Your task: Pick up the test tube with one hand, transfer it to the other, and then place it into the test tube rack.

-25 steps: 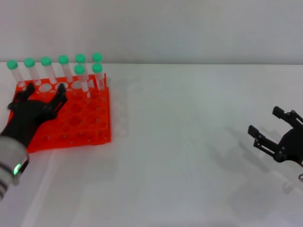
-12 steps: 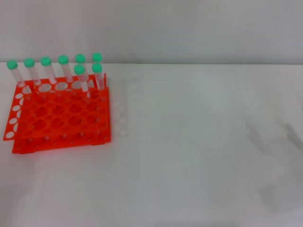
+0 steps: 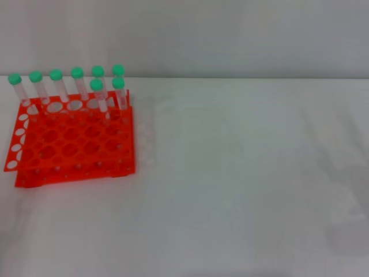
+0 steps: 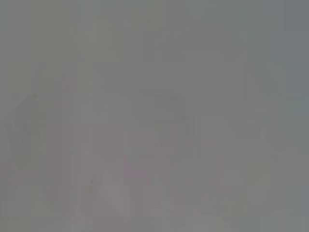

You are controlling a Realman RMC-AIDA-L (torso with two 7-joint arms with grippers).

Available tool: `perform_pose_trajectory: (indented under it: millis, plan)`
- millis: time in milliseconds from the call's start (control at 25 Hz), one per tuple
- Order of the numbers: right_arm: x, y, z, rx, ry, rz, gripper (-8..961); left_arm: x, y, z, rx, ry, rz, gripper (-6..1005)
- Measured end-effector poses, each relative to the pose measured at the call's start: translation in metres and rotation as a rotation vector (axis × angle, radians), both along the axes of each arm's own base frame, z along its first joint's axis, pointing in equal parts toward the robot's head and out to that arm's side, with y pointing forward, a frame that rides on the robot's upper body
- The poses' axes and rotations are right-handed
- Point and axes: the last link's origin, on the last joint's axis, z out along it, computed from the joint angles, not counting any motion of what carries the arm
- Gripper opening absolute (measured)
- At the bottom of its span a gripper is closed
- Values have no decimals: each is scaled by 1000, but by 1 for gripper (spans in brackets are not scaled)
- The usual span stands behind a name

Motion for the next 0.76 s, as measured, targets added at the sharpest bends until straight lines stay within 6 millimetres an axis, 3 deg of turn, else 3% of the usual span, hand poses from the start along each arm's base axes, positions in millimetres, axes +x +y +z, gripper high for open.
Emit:
perform_pose_trajectory:
  millis: [280, 760]
  plan:
    - [8, 0, -3, 26, 64, -69, 825, 4, 10, -1, -7, 49, -7, 885]
    - [4, 13, -6, 19, 72, -85, 825, 15, 35, -3, -21, 45, -51, 885]
